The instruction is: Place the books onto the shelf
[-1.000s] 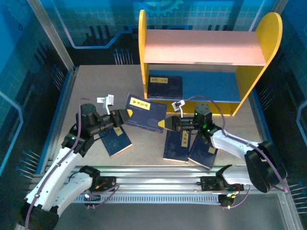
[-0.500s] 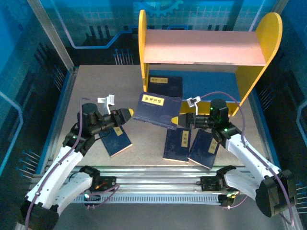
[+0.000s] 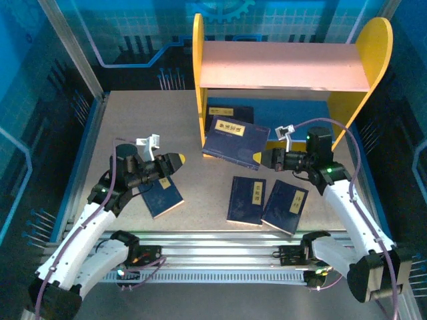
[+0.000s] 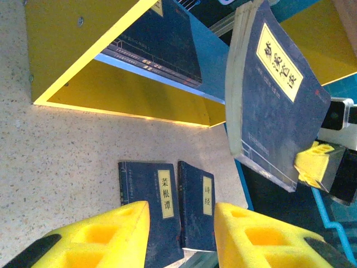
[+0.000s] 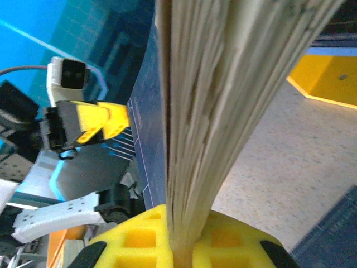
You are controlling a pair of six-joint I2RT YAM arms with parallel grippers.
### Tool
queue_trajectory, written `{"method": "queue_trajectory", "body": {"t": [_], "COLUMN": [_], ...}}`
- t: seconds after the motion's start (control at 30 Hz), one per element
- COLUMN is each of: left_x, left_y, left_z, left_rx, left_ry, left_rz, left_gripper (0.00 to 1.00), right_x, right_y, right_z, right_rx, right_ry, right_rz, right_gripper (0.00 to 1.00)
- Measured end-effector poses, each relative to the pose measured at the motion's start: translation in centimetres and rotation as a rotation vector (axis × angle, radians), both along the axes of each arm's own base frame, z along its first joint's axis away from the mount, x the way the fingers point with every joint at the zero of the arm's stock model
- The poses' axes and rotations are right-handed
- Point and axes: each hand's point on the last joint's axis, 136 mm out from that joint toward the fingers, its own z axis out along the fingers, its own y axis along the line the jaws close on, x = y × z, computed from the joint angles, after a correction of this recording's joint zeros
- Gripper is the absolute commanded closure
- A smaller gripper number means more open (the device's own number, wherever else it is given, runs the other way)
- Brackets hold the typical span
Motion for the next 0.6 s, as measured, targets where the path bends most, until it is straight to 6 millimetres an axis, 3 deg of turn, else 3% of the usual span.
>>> {"method": "queue_trajectory", "body": {"t": [0.33, 0.6], "left_x": [-0.2, -0.5], "left_y": [0.2, 0.3], "left_z": [-0.6, -0.2], "left_rx": [0.022, 0.018], "left_ry": [0.016, 0.002], "left_rz": [0.003, 0.006], "left_gripper": [0.63, 0.63], "right_x": [3.9, 7.7], "right_y": [-0.5, -0.4], "right_z": [1.1, -0.9], "right_rx": [-0.114, -0.164], "right_ry": [-0.074, -0.039], "right_rz": [-0.022, -0.017], "right_gripper": [0.92, 0.92]}}
